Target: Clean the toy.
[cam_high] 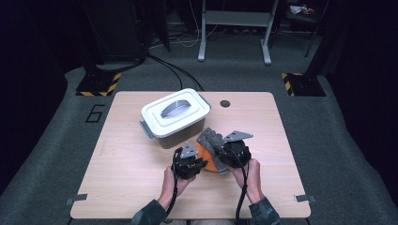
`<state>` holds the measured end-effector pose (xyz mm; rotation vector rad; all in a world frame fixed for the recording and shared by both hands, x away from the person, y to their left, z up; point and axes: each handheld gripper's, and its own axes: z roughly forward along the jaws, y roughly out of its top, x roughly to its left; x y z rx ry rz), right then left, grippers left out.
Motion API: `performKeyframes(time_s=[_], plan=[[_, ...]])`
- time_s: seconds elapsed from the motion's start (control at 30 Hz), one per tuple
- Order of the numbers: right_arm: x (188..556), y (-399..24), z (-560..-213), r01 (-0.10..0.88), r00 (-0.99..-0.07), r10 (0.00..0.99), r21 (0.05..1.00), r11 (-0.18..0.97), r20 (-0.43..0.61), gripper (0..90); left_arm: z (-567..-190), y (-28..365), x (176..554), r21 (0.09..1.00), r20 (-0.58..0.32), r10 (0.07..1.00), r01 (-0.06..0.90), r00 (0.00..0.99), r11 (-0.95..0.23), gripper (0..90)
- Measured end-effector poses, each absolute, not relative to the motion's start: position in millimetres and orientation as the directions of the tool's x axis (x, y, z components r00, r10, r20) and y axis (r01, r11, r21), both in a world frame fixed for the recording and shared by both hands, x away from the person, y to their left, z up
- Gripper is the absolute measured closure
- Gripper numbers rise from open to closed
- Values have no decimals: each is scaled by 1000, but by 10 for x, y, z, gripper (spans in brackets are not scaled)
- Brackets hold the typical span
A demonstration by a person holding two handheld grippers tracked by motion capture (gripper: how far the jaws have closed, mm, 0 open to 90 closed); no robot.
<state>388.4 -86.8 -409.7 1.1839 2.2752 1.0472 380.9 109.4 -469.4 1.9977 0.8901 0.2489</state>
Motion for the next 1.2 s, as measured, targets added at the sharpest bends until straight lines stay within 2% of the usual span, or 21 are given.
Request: performKeyframes(time_s=[0.3, 0.8, 1.03, 1.2], plan=[[3946, -1067, -4157, 558, -546, 837, 751, 352, 14, 747, -4702, 1103, 3815, 806, -164, 676, 493, 719, -328, 818], [4091, -1395, -4410, 661, -437, 896, 703, 263, 76, 747, -4715, 1114, 3830, 806, -164, 679, 494, 716, -325, 818], [4184, -1491, -4643, 711, -385, 920, 658, 249, 68, 748, -4722, 1131, 3839, 805, -167, 682, 499, 712, -322, 818], [4160, -1542, -4615, 709, -374, 925, 662, 243, 61, 747, -4721, 1136, 3842, 806, -173, 685, 502, 707, -314, 817]])
